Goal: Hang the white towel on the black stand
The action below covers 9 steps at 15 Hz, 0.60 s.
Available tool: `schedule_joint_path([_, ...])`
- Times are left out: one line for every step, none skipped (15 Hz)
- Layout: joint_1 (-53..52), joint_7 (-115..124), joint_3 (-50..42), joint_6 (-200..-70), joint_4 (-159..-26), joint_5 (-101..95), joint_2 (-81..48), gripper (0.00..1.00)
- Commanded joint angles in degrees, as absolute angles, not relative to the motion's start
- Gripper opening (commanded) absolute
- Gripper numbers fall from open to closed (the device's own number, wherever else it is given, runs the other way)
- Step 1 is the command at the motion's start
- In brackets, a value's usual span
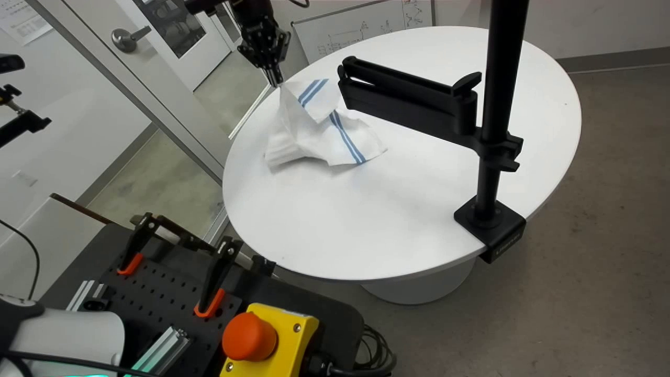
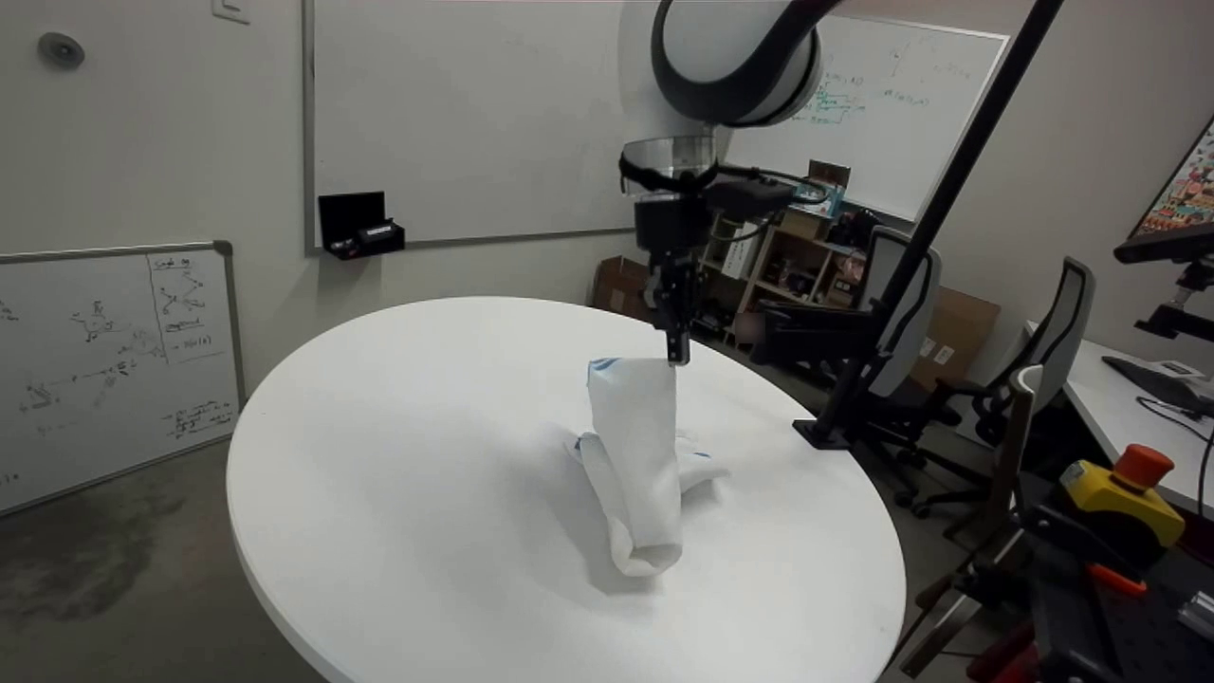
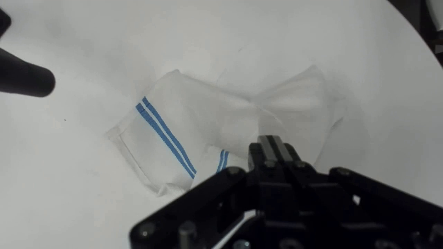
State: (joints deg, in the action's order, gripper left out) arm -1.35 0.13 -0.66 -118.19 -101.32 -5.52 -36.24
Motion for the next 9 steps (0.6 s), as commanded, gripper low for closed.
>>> schedule_joint_path([-0.2, -0.9, 0.2, -117.7, -111.5, -3.1, -24.3, 0.00])
schedule_joint_path([0.0, -1.0, 0.2, -117.3, -113.4, -2.6, -21.7, 0.00])
schedule_joint_path([0.3, -1.2, 0.2, -116.9, -115.7, -2.0, -18.6, 0.00])
schedule_joint_path([0.6, -1.5, 0.1, -116.8, -117.7, -1.5, -15.7, 0.00])
schedule_joint_path([0.9, -1.7, -0.1, -116.6, -119.8, -0.9, -12.6, 0.00])
schedule_joint_path([1.1, -1.8, -0.2, -116.1, -121.5, -0.3, -9.7, 0.00])
schedule_joint_path([1.5, -2.1, -0.4, -116.0, -123.3, 0.4, -6.5, 0.00])
schedule_joint_path([1.7, -2.1, -0.6, -115.7, -124.6, 0.7, -3.9, 0.00])
schedule_joint_path([2.0, -2.4, -0.9, -114.9, -125.8, 1.2, -1.0, 0.00])
